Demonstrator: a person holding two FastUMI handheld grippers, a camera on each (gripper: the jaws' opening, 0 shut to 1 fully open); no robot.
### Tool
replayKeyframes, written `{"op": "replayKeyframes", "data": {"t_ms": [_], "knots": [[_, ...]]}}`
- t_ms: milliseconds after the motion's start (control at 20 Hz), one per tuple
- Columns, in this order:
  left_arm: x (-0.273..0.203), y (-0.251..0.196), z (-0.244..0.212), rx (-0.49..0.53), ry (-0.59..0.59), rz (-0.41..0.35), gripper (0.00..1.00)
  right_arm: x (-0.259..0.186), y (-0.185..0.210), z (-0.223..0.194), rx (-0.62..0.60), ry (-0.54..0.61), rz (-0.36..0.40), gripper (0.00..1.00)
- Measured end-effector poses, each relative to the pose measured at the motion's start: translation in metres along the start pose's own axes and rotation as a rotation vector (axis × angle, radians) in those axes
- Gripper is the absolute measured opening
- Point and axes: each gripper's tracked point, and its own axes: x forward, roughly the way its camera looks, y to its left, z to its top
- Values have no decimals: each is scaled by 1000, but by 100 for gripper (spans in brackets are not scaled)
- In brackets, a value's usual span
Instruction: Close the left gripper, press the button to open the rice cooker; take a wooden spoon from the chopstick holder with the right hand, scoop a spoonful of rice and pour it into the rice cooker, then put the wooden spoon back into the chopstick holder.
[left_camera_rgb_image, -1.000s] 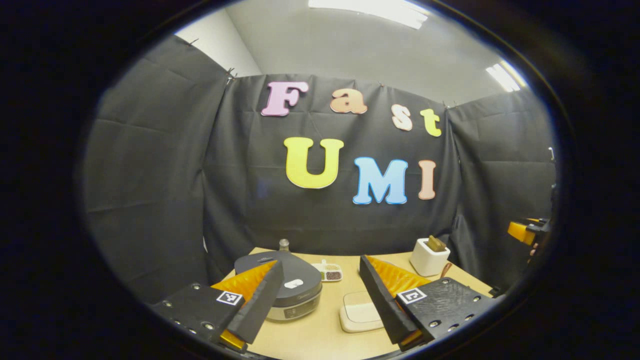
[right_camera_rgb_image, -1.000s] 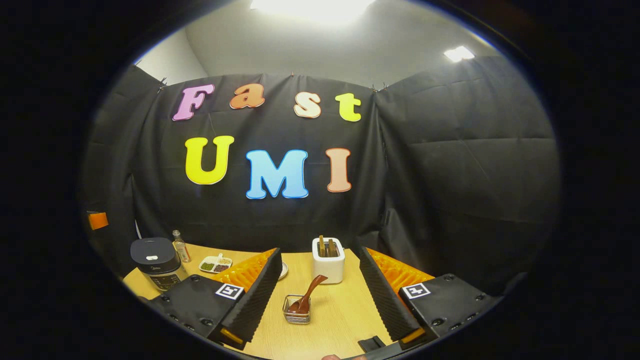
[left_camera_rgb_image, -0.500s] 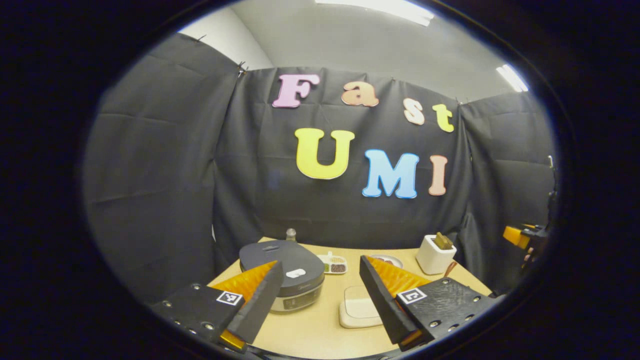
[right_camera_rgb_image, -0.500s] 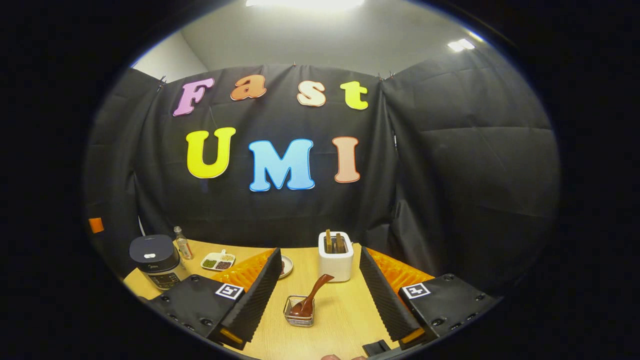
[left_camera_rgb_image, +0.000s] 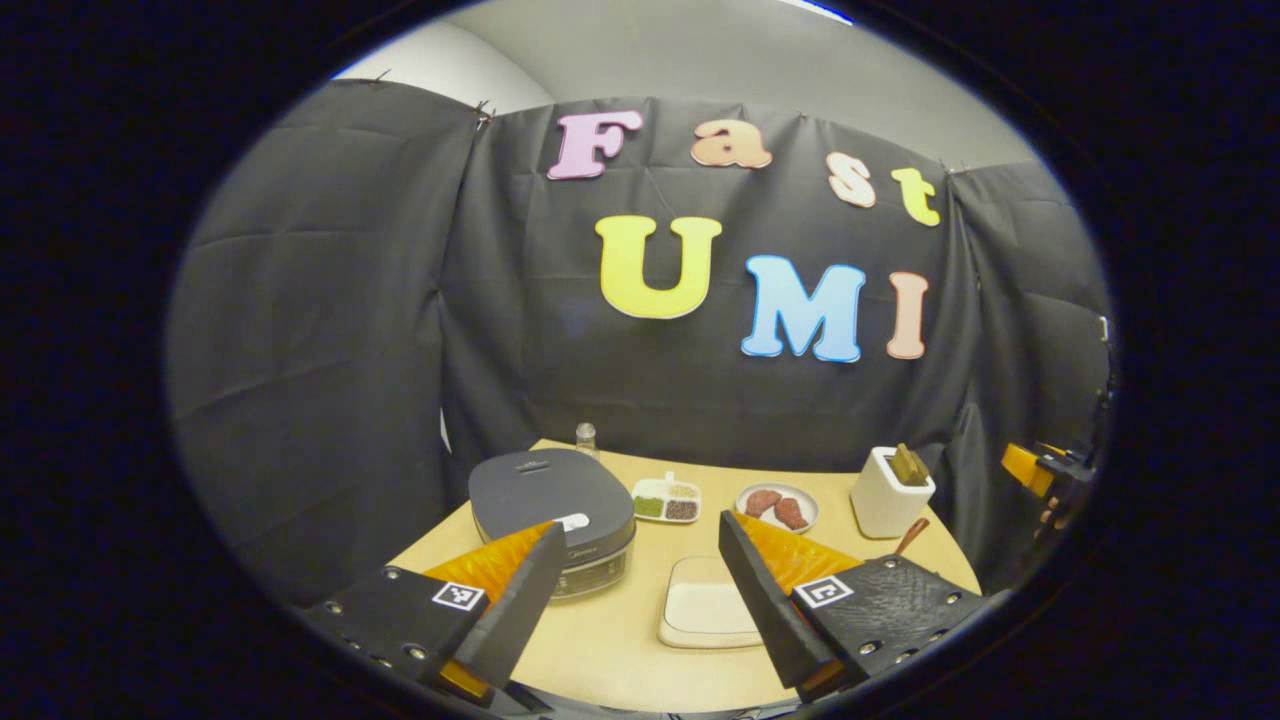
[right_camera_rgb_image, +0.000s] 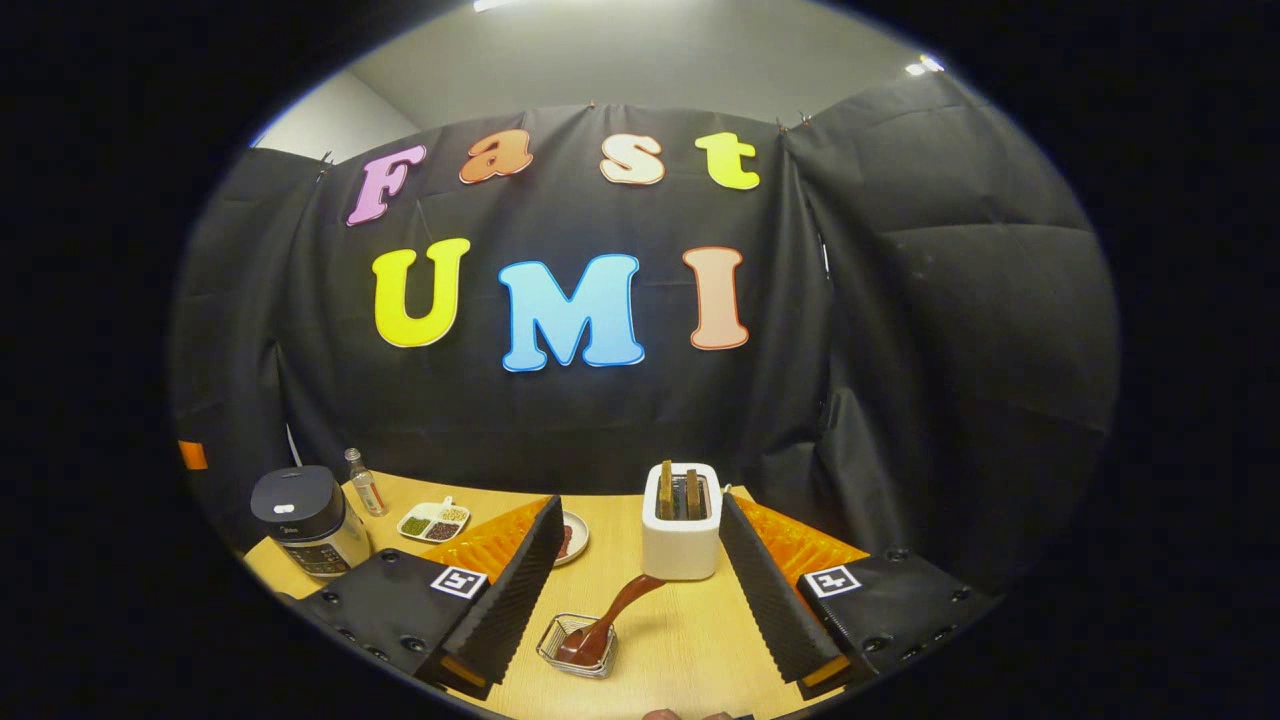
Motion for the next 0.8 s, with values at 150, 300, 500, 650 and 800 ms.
{"op": "replayKeyframes", "data": {"t_ms": [150,300,500,650,800], "knots": [[7,-20,0,-16,47,24,96,12,-21,-17,51,21,6,95],[15,-20,7,-23,59,104,65,13,-42,-37,71,46,6,98],[8,-38,14,-23,74,112,34,9,-65,-50,45,63,12,98],[13,-46,18,-6,57,107,16,9,-75,-57,46,74,1,98],[3,-59,15,-20,80,43,4,2,-74,-59,76,86,1,98]]}}
